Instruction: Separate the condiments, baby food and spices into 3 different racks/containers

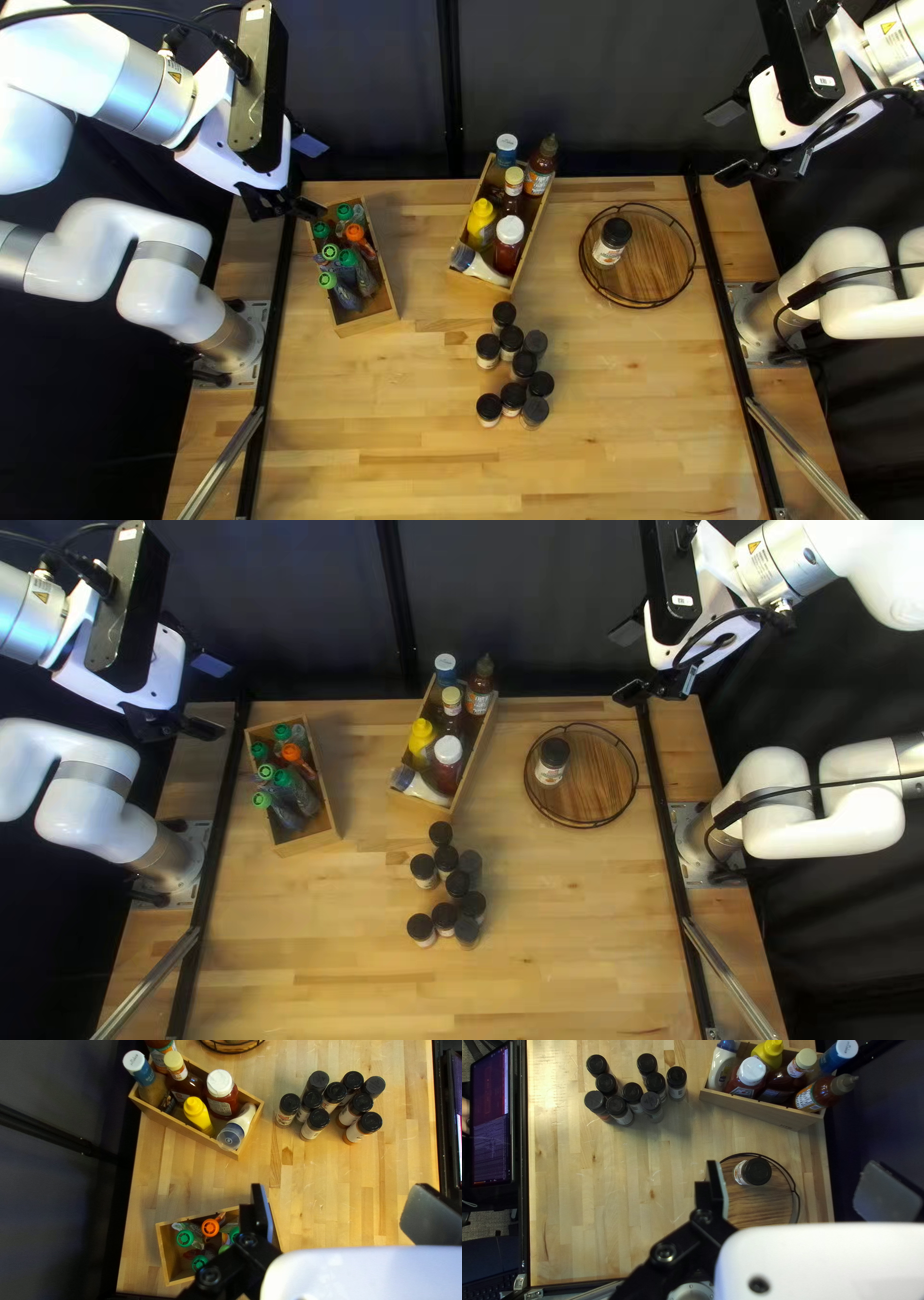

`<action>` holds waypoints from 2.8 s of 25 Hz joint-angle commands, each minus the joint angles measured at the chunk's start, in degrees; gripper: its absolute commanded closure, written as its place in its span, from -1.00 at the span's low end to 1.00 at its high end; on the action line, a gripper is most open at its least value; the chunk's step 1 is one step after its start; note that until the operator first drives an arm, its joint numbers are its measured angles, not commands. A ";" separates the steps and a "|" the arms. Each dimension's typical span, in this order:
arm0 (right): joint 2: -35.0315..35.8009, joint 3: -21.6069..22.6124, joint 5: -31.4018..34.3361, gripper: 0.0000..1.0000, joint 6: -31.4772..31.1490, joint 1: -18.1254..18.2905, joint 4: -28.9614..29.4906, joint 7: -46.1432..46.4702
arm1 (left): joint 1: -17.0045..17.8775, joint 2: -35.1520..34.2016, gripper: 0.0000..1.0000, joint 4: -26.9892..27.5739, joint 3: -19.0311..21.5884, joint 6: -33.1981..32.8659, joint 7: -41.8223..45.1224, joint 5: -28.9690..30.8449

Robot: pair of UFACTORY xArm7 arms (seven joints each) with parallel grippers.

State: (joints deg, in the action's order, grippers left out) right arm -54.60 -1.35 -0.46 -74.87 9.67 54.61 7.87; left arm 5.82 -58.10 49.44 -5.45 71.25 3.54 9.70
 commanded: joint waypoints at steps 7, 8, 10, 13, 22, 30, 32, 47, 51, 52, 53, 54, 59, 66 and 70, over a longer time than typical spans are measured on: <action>8.19 2.29 -2.01 -1.00 4.58 -1.06 2.07 -2.10 | 0.00 0.00 -1.00 0.00 0.00 0.00 0.00 0.00; 9.39 2.76 -2.36 -1.00 5.32 -1.37 2.22 -2.32 | 0.00 0.00 -1.00 0.00 0.00 0.00 0.00 0.00; 13.12 4.23 -3.29 -1.00 7.64 -2.25 2.48 -2.91 | 0.00 0.00 -1.00 0.00 0.00 0.00 0.00 0.00; 18.72 6.24 -4.59 -1.00 10.40 -3.72 2.88 -3.30 | 0.00 0.00 -1.00 0.00 0.00 0.00 0.00 0.00; 29.56 11.45 -6.40 -1.00 12.67 -7.50 1.81 -3.62 | 0.00 0.00 -1.00 0.00 0.00 0.00 0.00 0.00; 32.71 16.31 -5.18 -1.00 17.24 -9.60 -5.59 -6.01 | 0.00 0.00 -1.00 0.00 0.00 0.00 0.00 0.00; 32.83 16.39 -5.28 -1.00 18.60 -10.07 -7.67 -4.78 | 0.00 0.00 -1.00 0.00 0.00 0.00 0.00 0.00; 32.45 11.16 -7.17 -1.00 46.62 -10.28 -29.92 8.27 | 0.00 0.00 -1.00 0.00 0.00 0.00 0.00 0.00; 36.24 10.83 -6.68 -1.00 53.00 -9.37 -30.69 8.66 | 0.00 0.00 -1.00 0.00 0.00 0.00 0.00 0.00; 38.10 10.94 -6.21 -1.00 55.08 -8.98 -30.36 8.51 | 0.00 0.00 -1.00 0.00 0.00 0.00 0.00 0.00; 39.99 11.23 -5.43 -1.00 56.52 -8.44 -29.68 8.06 | 0.00 0.00 -1.00 0.00 0.00 0.00 0.00 0.00; 41.38 11.45 -4.79 -1.00 57.48 -8.07 -29.07 7.67 | 0.00 0.00 -1.00 0.00 0.00 0.00 0.00 0.00; 48.89 11.39 -2.46 -1.00 60.60 -7.13 -24.40 7.45 | 0.00 0.00 -1.00 0.00 0.00 0.00 0.00 0.00; 53.19 10.86 -4.66 -1.00 61.44 -7.10 -21.25 10.99 | 0.00 0.00 -1.00 0.00 0.00 0.00 0.00 0.00; 54.10 10.75 -6.28 -1.00 61.52 -7.06 -20.61 13.04 | 0.00 0.00 -1.00 0.00 0.00 0.00 0.00 0.00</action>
State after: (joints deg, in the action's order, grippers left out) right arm -0.99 9.48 -5.85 -13.43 2.58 33.67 19.82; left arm 5.82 -58.10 49.44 -5.45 71.26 3.54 9.70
